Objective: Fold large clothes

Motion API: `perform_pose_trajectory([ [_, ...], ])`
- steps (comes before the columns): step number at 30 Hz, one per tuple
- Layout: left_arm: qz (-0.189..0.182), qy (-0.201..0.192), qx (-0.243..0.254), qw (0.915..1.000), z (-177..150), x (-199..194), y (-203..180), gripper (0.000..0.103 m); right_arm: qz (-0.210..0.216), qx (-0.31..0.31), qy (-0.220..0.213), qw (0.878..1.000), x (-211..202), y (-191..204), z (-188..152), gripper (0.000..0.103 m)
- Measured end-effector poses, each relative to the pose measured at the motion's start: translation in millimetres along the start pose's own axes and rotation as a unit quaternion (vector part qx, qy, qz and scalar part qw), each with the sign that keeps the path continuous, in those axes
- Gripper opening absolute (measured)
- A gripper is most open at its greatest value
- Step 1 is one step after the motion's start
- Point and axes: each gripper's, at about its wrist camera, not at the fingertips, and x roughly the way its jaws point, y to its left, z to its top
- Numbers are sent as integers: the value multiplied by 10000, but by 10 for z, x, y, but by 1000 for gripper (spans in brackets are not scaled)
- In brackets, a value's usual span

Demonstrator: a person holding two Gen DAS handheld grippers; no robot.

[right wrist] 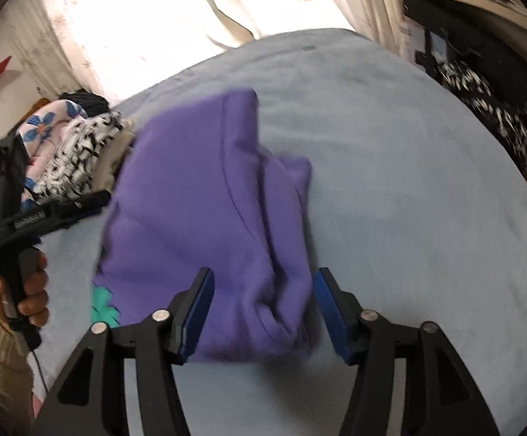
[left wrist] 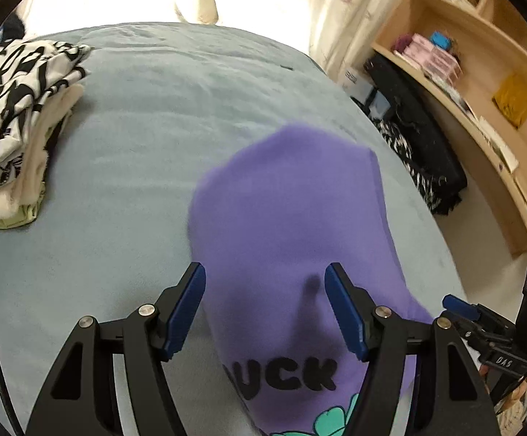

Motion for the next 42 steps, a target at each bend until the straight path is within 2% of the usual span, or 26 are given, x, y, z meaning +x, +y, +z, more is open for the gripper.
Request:
perform_pose_trajectory([
  [6, 101, 184, -289, 9994, 203, 148, 214, 66, 346, -24, 24, 9994, 357, 176, 581, 61],
  [10, -115, 307, -460, 9984, 389, 269, 268, 66, 668, 298, 154, 9972, 760, 76, 1032, 61],
  [12, -118, 323, -413, 9986, 470, 314, 242, 66, 618, 443, 221, 9969, 974, -2, 1194, 61],
  [14, -59, 345, -338, 9988, 537, 375, 204, 66, 650, 530, 321, 9960, 1141, -73, 1270, 61],
  [19, 101, 478, -161, 9987, 645, 553, 66, 66, 1541, 934, 580, 9819, 1426, -135, 1229, 61],
  [20, 178, 473, -119, 9987, 657, 581, 32, 66, 1407, 836, 544, 9850, 1428, -92, 1217, 48],
  [21, 256, 469, -88, 9985, 674, 602, 4, 66, 1052, 495, 489, 9920, 1402, -2, 1196, 14],
  [22, 284, 492, -67, 9984, 687, 620, -15, 66, 814, 318, 516, 9948, 1380, 46, 1177, 12],
  [26, 399, 603, 207, 9972, 700, 744, -200, 66, -161, 384, 305, 9987, 1169, -92, 1088, 11],
  [28, 425, 659, 310, 9964, 679, 844, -302, 68, -200, 646, 613, 9958, 1311, -279, 991, 11],
  [30, 700, 685, 430, 9943, 657, 973, -415, 68, -247, 824, 828, 9928, 1487, -371, 872, 12],
  [32, 959, 598, 633, 9916, 624, 1080, -507, 68, -452, 820, 813, 9923, 1616, -371, 776, 13],
  [35, 1016, 507, 623, 9916, 627, 1120, -516, 69, -760, 875, 724, 9906, 1681, -316, 771, 14],
  [37, 930, 512, 529, 9929, 642, 1091, -482, 70, -857, 897, 698, 9898, 1666, -294, 804, 18],
  [39, 902, 509, 528, 9932, 641, 1057, -465, 70, -1147, 677, 597, 9893, 1605, -220, 798, 37],
  [41, 918, 493, 553, 9930, 639, 985, -457, 71, -1253, 572, 499, 9892, 1520, -191, 796, 46],
  [42, 946, 478, 566, 9928, 629, 950, -456, 71, -1183, 596, 433, 9902, 1446, -195, 798, 47],
])
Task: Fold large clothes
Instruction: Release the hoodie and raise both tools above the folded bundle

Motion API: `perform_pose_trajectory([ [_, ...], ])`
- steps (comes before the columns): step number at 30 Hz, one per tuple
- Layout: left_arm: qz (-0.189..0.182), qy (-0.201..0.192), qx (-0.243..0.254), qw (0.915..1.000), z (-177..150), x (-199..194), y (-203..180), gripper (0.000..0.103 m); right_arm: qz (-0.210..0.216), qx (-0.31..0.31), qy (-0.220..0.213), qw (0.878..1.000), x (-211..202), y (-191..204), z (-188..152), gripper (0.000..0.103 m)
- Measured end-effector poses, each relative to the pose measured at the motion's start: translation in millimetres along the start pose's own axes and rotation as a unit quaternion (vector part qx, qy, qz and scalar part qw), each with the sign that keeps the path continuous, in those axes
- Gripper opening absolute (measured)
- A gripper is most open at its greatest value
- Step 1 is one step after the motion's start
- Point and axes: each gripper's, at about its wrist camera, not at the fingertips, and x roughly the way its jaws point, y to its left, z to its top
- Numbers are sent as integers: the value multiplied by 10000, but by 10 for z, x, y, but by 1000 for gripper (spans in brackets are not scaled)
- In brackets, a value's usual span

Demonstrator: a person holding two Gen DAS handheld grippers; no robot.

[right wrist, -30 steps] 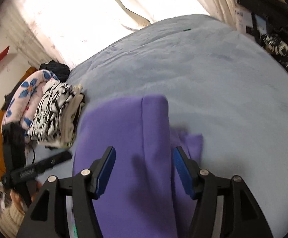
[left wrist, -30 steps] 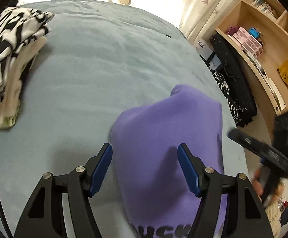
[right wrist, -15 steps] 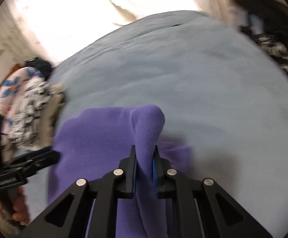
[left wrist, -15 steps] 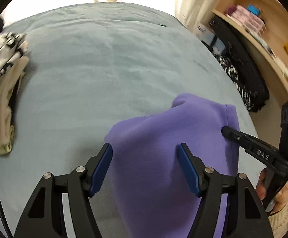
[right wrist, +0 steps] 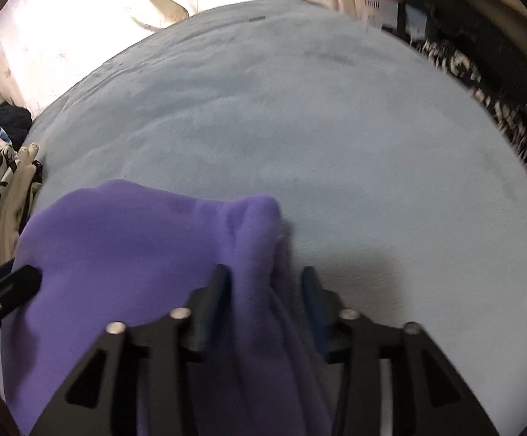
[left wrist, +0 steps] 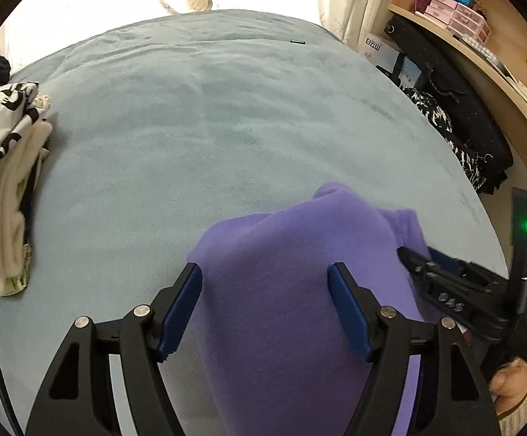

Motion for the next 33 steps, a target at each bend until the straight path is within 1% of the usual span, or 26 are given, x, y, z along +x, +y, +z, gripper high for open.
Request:
perform_pose_trajectory([
  [4, 109, -37, -41, 9999, -30, -137, 46, 71, 441, 373, -96, 9983, -233, -72, -16, 49],
  [9, 211, -107, 3, 9997, -97, -389, 36, 71, 483, 156, -172, 9986, -567, 78, -53, 49],
  [12, 310, -228, 63, 9992, -162, -610, -3, 71, 561, 157, -270, 9979, -814, 145, -83, 49],
  [16, 248, -289, 64, 9993, -257, -916, -37, 72, 666, 60, -380, 9970, -1152, 200, -150, 51],
  [18, 339, -273, 97, 9990, -320, -1057, -64, 72, 676, -2, -407, 9969, -1342, 227, -216, 61],
  [20, 463, -260, 144, 9985, -408, -1213, -91, 72, 737, -88, -456, 9962, -1492, 253, -275, 65],
  [23, 531, -252, 139, 9982, -527, -1428, -93, 73, 786, -253, -585, 9949, -1743, 294, -377, 66],
  [26, 497, -243, 67, 9984, -625, -1641, -67, 75, 824, -331, -678, 9937, -1920, 307, -442, 69],
  [29, 400, -235, 11, 9989, -704, -1823, -30, 76, 730, -500, -767, 9931, -2096, 324, -493, 75],
  [33, 202, -234, 27, 9995, -763, -2011, -29, 76, 428, -861, -947, 9909, -2284, 358, -544, 85],
])
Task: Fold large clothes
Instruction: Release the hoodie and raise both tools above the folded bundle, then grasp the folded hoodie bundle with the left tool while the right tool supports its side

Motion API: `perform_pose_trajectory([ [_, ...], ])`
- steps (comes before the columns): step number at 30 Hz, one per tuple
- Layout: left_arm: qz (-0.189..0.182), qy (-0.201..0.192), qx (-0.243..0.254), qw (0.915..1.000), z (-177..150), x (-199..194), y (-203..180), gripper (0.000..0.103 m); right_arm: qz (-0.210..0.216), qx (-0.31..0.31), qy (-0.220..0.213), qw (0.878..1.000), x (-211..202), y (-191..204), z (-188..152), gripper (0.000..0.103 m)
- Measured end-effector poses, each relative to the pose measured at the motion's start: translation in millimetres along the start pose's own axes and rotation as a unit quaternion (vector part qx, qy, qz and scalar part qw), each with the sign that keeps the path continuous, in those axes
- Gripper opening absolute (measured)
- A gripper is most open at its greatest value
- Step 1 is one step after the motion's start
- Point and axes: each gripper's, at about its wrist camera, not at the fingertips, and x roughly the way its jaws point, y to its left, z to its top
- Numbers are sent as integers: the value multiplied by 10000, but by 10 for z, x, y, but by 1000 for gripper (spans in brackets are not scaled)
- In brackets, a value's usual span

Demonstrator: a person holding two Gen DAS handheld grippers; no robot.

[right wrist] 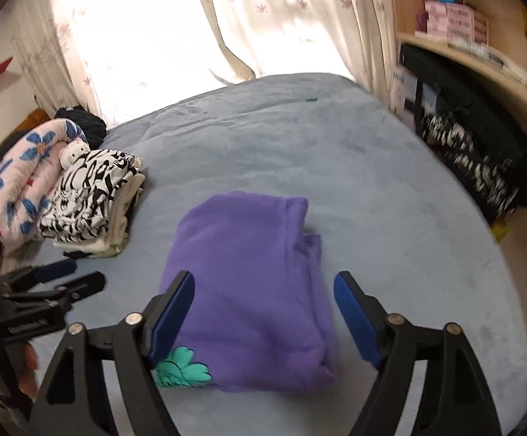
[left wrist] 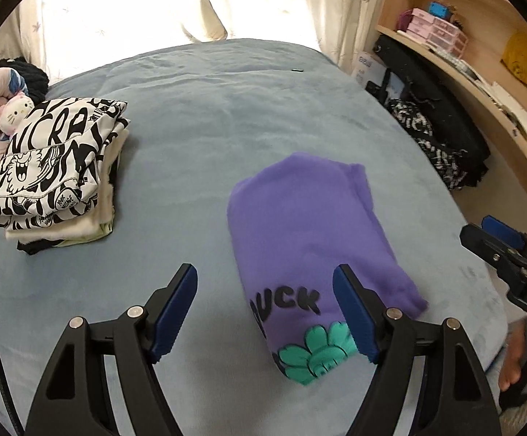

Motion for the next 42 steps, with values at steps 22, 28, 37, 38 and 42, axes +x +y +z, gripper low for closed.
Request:
perform_pose_trajectory([
  [22, -1221, 1318, -1155, 9769, -229, 1257, 309, 82, 1108, 496, 1107, 9864, 1013, -660, -134, 103],
  [28, -1459, 1492, -1327, 9689, -242, 1622, 356, 87, 1773, 955, 1839, 9621, 1654, -887, -237, 103],
  [37, -1808, 1483, -1391, 9623, -280, 1992, 339, 103, 2770, 1193, 2633, 9164, 2323, -979, -487, 103],
  [38, -1867, 1492, -1387, 9611, -292, 2022, 336, 103, 2888, 1201, 2687, 9110, 2370, -967, -509, 103],
  [42, -2028, 1434, -1227, 9609, -318, 2085, 342, 103, 3406, 1247, 2691, 8922, 2548, -904, -598, 103],
])
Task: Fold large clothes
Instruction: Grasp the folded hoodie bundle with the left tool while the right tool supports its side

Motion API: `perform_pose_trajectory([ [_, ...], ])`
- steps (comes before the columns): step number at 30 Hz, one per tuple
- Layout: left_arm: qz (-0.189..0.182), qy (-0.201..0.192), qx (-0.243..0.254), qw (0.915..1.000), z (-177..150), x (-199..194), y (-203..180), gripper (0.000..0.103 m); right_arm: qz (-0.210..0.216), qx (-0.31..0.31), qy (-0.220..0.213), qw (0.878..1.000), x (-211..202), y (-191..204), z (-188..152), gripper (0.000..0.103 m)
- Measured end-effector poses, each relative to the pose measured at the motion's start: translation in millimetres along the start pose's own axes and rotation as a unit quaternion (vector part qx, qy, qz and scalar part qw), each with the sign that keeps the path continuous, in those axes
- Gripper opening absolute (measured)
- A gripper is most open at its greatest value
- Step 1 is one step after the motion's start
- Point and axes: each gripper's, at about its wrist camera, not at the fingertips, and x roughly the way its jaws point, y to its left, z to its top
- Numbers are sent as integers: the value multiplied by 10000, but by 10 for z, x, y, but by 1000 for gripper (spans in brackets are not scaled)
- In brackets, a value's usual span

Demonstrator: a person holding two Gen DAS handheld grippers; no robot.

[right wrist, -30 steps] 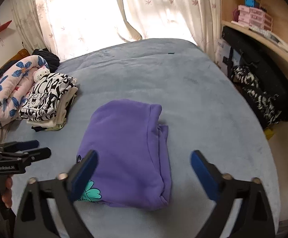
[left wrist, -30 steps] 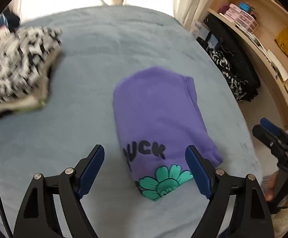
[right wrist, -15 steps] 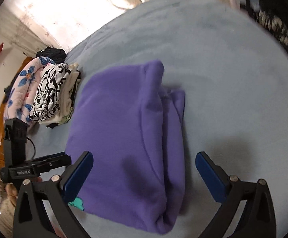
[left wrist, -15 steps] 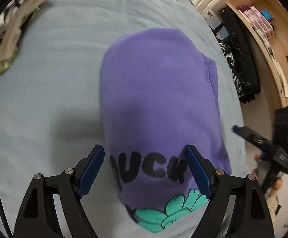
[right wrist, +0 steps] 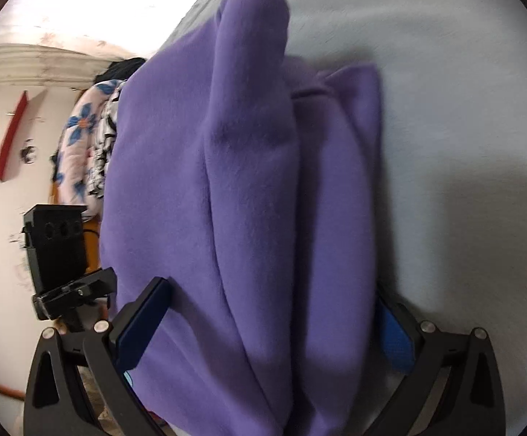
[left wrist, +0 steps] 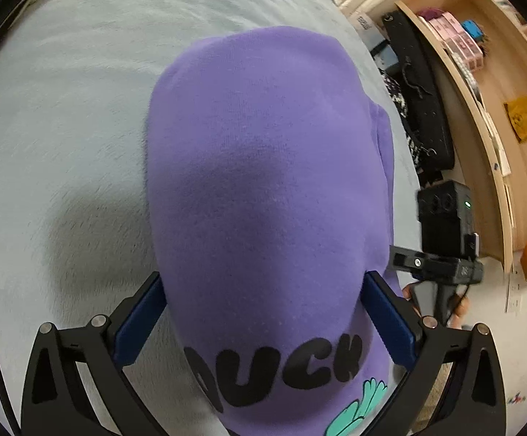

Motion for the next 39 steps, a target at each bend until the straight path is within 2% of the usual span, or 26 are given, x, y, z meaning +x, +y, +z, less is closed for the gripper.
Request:
perform_pose_trajectory([
  [2, -84, 9, 37, 10000, -8, 14, 33, 103, 171, -111, 21, 9998, 71, 6, 3, 103],
  [6, -248, 40, 84, 9996, 2, 58, 85, 103, 126, -306, -52, 9994, 122, 55, -42, 103],
  [10, -189, -59, 210, 9996, -21, 80, 4, 103, 121, -488, -163, 9986, 126, 92, -81, 103],
  [13, -117, -170, 213, 9996, -30, 60, -39, 103, -44, -600, -279, 9978, 127, 162, -105, 102],
  [16, 98, -290, 368, 9989, -57, 22, -132, 103, -187, -701, -398, 9966, 119, 248, -120, 95],
  [19, 342, -361, 521, 9974, -26, 18, -220, 102, -296, -757, -538, 9952, 75, 335, -155, 83],
  [21, 504, -428, 651, 9957, -33, 4, -314, 99, -387, -790, -605, 9943, 85, 445, -167, 73],
  [24, 613, -501, 779, 9938, -78, -37, -363, 94, -485, -772, -708, 9933, 93, 555, -191, 67],
  [32, 680, -567, 1016, 9909, -164, -239, -486, 88, -639, -680, -1040, 9902, -21, 805, -331, 58],
  [39, 806, -656, 990, 9896, -286, -680, -493, 87, -549, -478, -955, 9928, 93, 1246, -664, 55],
])
